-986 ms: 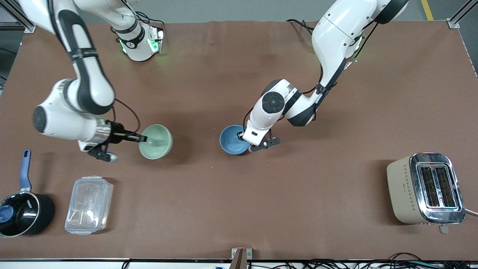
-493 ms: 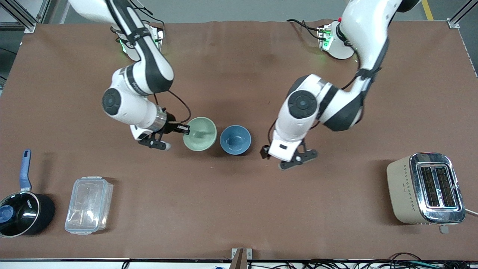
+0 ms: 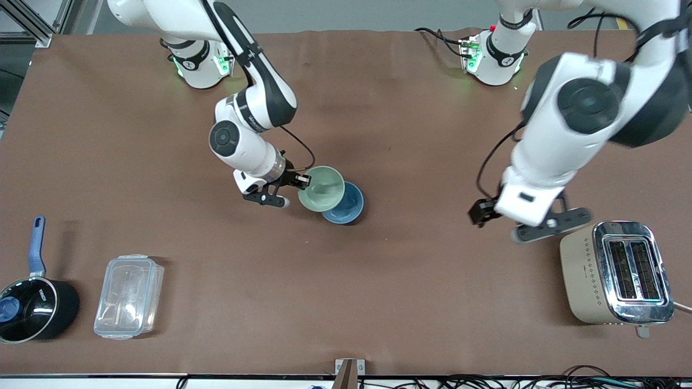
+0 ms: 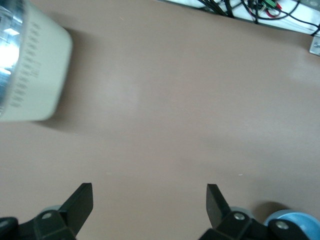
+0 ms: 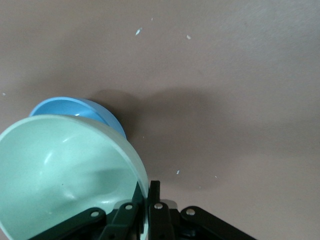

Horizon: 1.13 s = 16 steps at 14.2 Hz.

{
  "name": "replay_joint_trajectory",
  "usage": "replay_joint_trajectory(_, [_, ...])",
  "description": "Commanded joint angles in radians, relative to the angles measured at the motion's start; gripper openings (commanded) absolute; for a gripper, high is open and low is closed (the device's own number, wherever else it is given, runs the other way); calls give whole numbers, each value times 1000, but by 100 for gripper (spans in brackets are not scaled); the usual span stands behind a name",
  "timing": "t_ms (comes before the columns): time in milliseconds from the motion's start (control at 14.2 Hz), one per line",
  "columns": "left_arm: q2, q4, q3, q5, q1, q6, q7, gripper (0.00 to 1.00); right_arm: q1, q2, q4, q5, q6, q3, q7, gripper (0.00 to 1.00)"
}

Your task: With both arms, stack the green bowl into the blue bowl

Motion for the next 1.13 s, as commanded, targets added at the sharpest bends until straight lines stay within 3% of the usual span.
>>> replay_joint_trajectory(0, [-80,-27,-12,1,33,-76,89,100,38,28,11,14,45,-12,44,6])
replay_joint_trajectory(282, [-184,-79,2,-87,79,-141,199,100,57,93,100,13,57,-12,121,6])
replay_joint_trajectory(634, [-349,-246,166,-211,73,-152,442,100,65,111,118,10,56,-12,130,7])
replay_joint_trajectory(915, [-428,-332,179,-211,70,-152,476,100,66,145,124,8,65,-14,132,8])
replay_joint_trajectory(986, [-445,-343,182,-211,68,-152,494,100,66,145,126,8,66,-14,132,12])
replay_joint_trajectory(1056, [-459,-355,194,-211,65,-152,500,100,66,145,127,10,66,-12,132,26])
